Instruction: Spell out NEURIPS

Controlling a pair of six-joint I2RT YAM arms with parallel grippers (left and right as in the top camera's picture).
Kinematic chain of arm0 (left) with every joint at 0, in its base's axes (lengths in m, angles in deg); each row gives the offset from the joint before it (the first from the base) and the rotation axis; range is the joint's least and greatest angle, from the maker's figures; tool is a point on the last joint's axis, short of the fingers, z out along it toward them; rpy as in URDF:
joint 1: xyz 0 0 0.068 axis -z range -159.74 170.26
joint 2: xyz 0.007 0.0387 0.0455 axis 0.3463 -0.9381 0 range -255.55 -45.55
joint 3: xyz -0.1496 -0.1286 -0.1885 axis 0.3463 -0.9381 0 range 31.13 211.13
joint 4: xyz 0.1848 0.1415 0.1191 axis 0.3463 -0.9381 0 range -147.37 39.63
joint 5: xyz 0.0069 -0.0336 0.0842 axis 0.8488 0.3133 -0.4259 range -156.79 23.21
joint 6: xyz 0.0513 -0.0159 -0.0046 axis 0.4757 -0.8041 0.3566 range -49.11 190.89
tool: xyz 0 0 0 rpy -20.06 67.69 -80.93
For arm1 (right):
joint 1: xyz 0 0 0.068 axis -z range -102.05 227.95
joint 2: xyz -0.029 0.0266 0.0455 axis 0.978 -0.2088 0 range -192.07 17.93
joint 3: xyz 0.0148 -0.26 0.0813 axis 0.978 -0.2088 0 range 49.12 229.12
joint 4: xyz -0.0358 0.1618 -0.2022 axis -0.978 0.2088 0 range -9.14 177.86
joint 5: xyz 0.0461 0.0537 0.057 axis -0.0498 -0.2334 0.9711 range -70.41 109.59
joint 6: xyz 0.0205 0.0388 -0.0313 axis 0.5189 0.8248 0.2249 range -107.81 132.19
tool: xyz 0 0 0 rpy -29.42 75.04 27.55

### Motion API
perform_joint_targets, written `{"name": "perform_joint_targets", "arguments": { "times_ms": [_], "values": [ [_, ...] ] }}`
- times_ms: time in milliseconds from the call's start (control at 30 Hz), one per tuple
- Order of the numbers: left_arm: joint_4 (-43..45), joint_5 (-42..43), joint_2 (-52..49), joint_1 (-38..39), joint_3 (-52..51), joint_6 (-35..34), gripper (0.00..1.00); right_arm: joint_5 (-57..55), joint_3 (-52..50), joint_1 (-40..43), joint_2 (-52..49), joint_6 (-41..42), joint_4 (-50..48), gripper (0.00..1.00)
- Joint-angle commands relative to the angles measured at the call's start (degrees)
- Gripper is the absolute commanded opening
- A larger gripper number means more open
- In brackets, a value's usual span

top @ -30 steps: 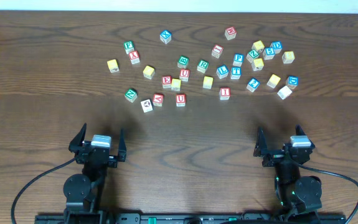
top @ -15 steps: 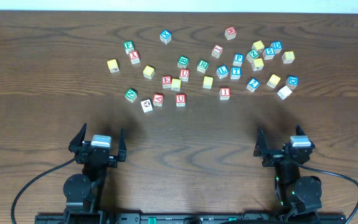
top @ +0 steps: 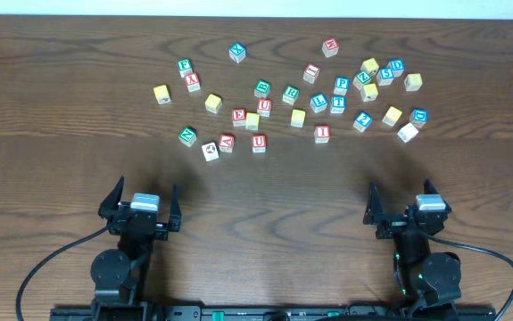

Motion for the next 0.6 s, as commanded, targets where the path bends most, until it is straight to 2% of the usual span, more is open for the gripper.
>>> {"name": "perform_joint_targets", "arguments": {
  "times_ms": [0,467,567],
  "values": [
    [-2.19,0.96,-0.02,-0.13,-0.79,-0.31,0.95,-0.44,-0.04,0.39,0.46,0.72,0.24,0.99],
    [-1.81,0.98,-0.02,-0.13,-0.79,-0.33,0.95,-0.44,-0.04,0.39,0.46,0.72,0.24,0.99],
    [-0.15,0.98,-0.02,-0.13,-0.79,-3.58,0.95,-0.44,-0.04,0.39,0.46,0.72,0.24,0.99]
  ]
}}
